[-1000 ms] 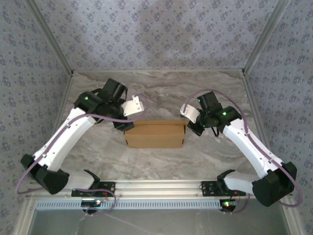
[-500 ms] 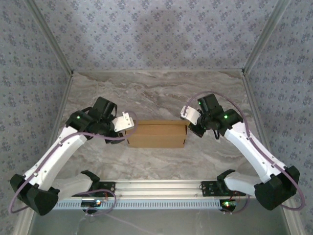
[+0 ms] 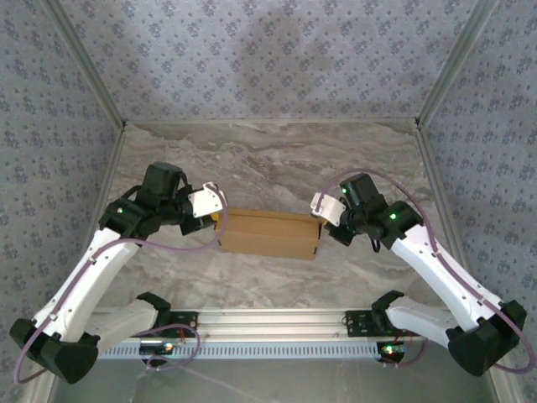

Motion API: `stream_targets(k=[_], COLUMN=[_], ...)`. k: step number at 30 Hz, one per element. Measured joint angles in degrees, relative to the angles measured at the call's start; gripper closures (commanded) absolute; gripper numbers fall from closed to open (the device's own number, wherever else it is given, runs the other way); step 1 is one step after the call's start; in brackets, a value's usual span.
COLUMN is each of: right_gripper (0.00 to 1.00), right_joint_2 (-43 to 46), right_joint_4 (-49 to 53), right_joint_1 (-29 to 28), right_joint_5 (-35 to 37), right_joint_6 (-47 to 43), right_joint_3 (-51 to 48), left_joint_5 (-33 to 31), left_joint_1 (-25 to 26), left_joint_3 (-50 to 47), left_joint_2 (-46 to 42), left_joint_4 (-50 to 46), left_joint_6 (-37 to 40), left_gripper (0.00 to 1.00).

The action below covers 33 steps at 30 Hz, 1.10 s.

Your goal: Fold the paper box

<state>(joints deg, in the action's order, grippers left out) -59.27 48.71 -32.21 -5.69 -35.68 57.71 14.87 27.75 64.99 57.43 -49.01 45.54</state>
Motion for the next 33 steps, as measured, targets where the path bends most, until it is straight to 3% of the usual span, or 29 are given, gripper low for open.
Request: stream_targets(k=[3, 7, 16, 33], right_gripper=[1.00, 1.00, 1.00, 1.00], right_joint_2=[0.0, 0.5, 0.9, 0.0], right_joint_4=[0.0, 0.0, 0.0, 0.0], right_joint_1=[-1.1, -2.2, -4.1, -4.6], right_joint_5=[0.4, 0.8, 2.5, 3.6], right_joint_6=[0.0, -0.2, -1.4, -2.7], right_joint_3=[0.0, 0.0, 0.0, 0.3], left_joint_5=[0.3, -0.2, -3.6, -5.5], left_joint_1=[-0.3, -1.3, -4.2, -5.0], left_joint_3=[0.0, 0.0, 0.0, 0.0], left_joint_2=[0.0, 0.4, 6.0, 10.7], left_joint_4=[-0.6, -3.5, -4.6, -1.1], left_joint_6=[3.3, 9.5, 15.7, 15.5], left_gripper=[0.43, 0.40, 0.51, 0.61])
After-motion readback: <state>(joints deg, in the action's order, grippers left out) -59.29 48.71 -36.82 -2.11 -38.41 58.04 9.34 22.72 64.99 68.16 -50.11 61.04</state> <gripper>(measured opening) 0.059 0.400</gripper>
